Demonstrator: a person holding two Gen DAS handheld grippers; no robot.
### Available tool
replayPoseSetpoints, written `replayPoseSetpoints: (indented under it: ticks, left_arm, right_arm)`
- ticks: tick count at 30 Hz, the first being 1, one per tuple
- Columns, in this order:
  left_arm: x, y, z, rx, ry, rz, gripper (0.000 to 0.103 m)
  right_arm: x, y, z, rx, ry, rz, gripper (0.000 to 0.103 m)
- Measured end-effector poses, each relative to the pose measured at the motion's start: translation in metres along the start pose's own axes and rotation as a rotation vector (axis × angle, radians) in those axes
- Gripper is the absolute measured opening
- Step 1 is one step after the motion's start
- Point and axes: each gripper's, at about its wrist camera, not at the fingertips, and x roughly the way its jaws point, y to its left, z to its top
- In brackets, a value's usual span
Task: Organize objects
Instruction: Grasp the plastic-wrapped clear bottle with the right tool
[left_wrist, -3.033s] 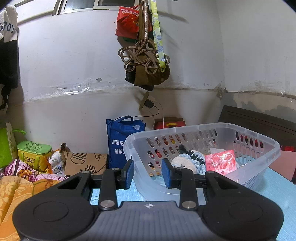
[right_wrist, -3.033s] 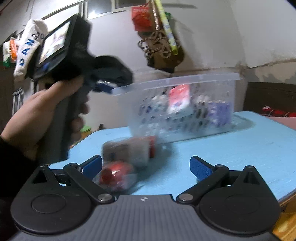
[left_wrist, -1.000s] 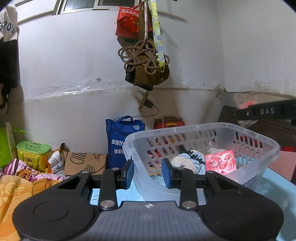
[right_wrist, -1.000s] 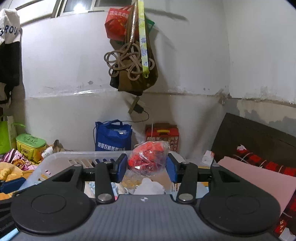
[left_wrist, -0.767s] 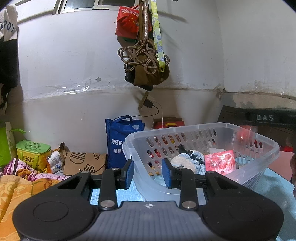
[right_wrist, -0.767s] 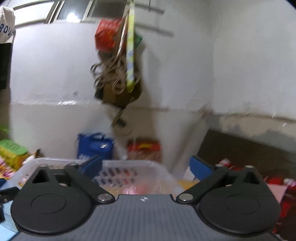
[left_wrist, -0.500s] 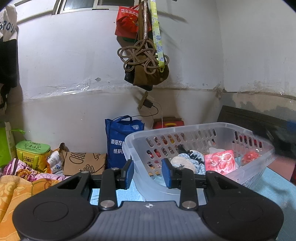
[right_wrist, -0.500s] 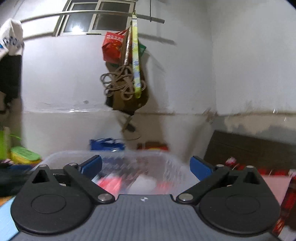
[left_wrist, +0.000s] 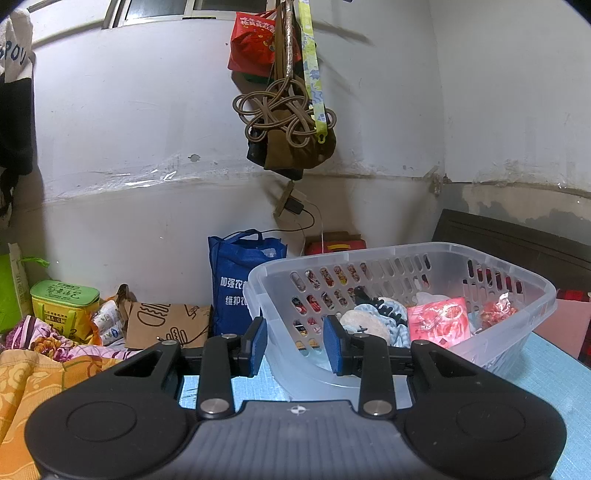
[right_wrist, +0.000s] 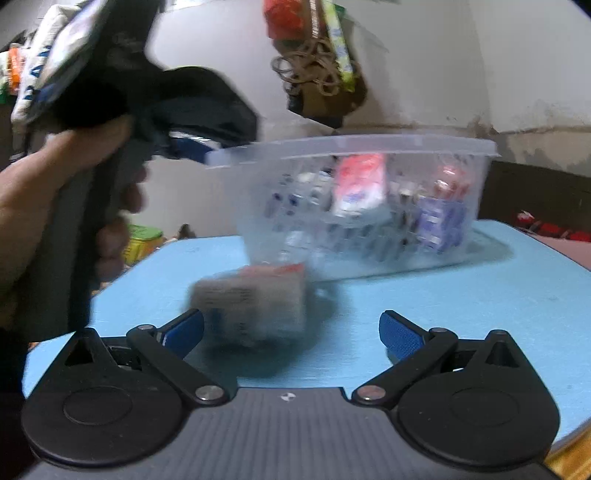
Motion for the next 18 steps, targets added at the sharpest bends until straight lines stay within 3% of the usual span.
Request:
replayPoseSetpoints:
  ticks: [10, 15, 18]
  left_arm:
    - [-0.001, -0.001, -0.003, 0.013, -0.004, -0.007, 0.039]
    - [-0.001, 0.001, -0.004, 0.013, -0.004, -0.009, 0.039]
    - [-0.002, 0.001, -0.004, 0.014, -0.005, -0.009, 0.039]
  right_arm:
    - [0.01, -0.003, 0.008, 0.059, 0.001, 0.028, 0.102]
    - [0.013, -0.001, 0.009, 0.051, 0.032, 0.067, 0.096]
    - [0.019, -0.001, 0.01, 0.047, 0.082, 0.104, 0.086]
